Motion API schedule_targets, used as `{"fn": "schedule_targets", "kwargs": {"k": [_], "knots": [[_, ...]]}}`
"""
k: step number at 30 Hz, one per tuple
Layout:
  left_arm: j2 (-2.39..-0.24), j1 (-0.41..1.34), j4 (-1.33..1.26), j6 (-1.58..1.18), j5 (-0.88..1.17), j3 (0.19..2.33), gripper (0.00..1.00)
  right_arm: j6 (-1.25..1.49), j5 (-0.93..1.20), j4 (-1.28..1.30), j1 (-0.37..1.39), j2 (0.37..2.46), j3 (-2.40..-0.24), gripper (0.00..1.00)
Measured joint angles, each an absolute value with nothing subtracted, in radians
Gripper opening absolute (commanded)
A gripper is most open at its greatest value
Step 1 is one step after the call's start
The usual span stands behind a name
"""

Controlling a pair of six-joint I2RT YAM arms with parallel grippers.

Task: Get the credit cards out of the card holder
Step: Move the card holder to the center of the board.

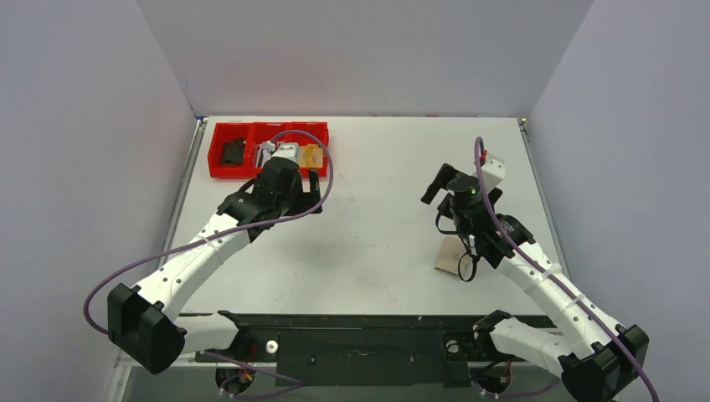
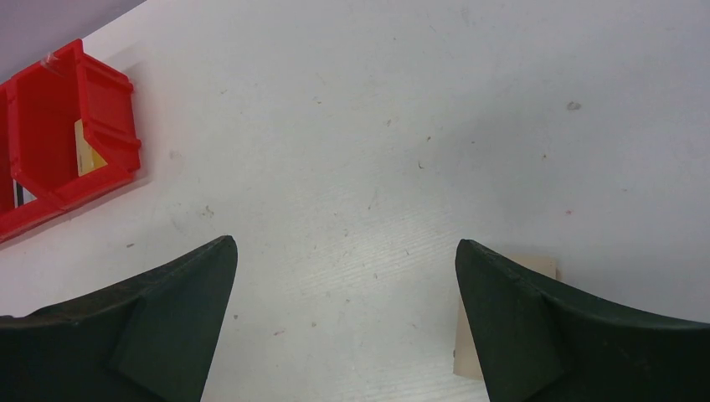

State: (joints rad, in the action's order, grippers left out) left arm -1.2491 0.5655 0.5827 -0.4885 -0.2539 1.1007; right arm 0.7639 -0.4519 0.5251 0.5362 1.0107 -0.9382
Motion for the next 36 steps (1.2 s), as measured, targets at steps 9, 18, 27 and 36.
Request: {"fn": "schedule_targets", "kwargs": {"k": [9, 18, 27, 36], "knots": [[-1.249, 0.566, 0.583, -0.485, -0.253, 1.101, 0.90, 0.775, -0.451, 0.543, 0.536, 1.011, -0.938, 0.99], [-1.249, 0.566, 0.583, -0.485, -0.250, 1.101, 0.90, 0.808, -0.439, 0.579, 0.536, 1.010, -0.938, 0.95], [-1.249, 0.565, 0.583, -0.485, -0.239, 1.099, 0.90, 0.881, -0.442, 0.677, 0.535, 1.000, -0.870, 0.82], [-1.249, 0.556, 0.583, -0.485, -0.224, 1.085, 0.90, 0.956, -0.444, 0.766, 0.457, 0.973, -0.728, 0.56]]}}
